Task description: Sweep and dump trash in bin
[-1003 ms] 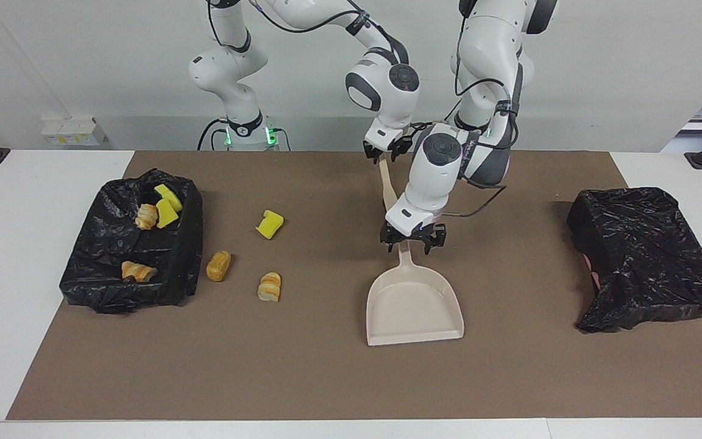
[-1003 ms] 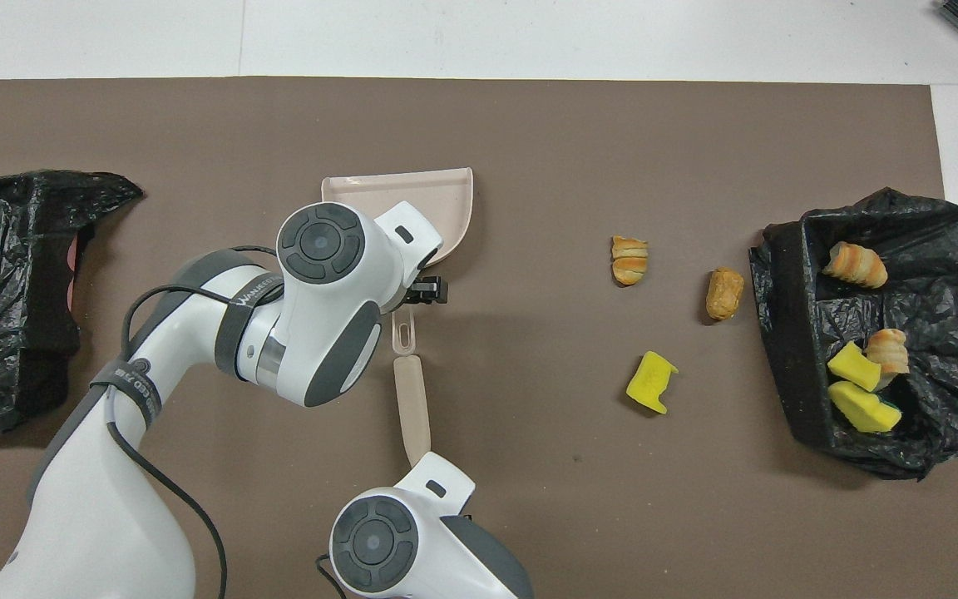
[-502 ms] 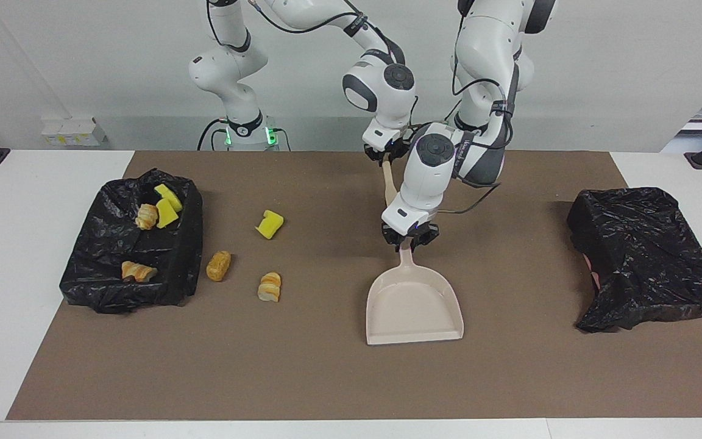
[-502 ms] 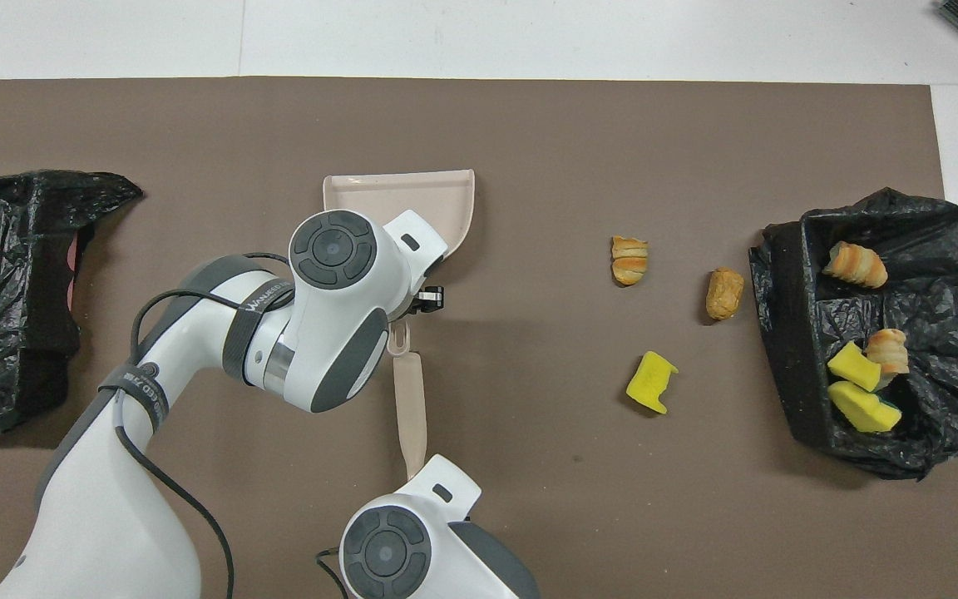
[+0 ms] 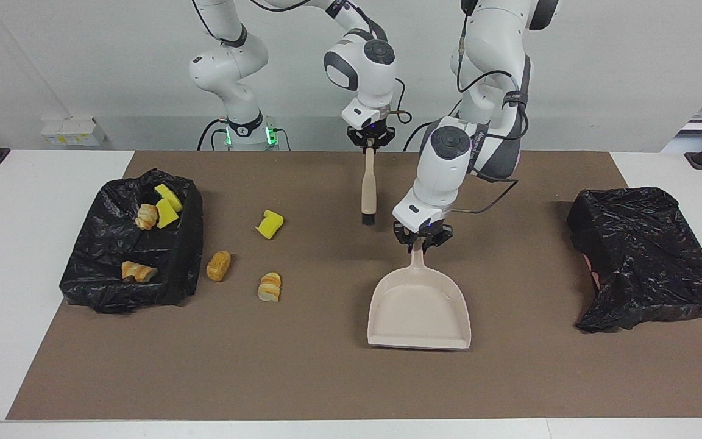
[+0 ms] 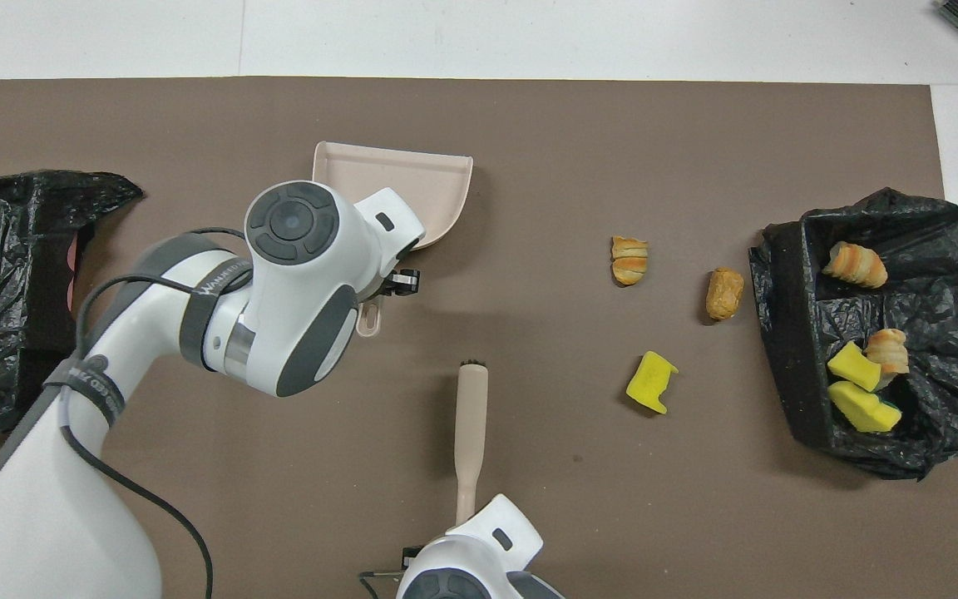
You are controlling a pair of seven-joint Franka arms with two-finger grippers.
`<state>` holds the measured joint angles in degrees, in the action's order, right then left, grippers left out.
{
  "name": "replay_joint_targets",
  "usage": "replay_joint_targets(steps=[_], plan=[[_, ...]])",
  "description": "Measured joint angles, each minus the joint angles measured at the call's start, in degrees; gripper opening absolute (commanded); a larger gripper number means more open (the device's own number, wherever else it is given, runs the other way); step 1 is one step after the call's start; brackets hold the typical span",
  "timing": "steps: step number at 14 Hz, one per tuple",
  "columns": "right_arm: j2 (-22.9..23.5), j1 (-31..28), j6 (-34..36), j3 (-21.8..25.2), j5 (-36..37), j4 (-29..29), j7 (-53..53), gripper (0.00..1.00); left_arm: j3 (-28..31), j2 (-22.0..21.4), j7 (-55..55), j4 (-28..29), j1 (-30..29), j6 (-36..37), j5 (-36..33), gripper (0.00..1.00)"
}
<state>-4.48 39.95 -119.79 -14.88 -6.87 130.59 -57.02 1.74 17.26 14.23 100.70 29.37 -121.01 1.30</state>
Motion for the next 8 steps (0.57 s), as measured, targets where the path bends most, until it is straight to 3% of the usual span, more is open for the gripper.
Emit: replay_joint_targets(steps=[4,8], plan=[[-4.0,-6.9,9.9,0.3,4.4,0.5,-0.2,0.00,0.2,-0.6,-19.3,-5.8,-6.1,8.8,-0.1,0.00],[-6.0,-17.2,17.3,0.5,8.3,0.5,5.0,0.00,0.2,-0.3,-37.4,-7.7,-8.1,11.7,-1.6,0.00]])
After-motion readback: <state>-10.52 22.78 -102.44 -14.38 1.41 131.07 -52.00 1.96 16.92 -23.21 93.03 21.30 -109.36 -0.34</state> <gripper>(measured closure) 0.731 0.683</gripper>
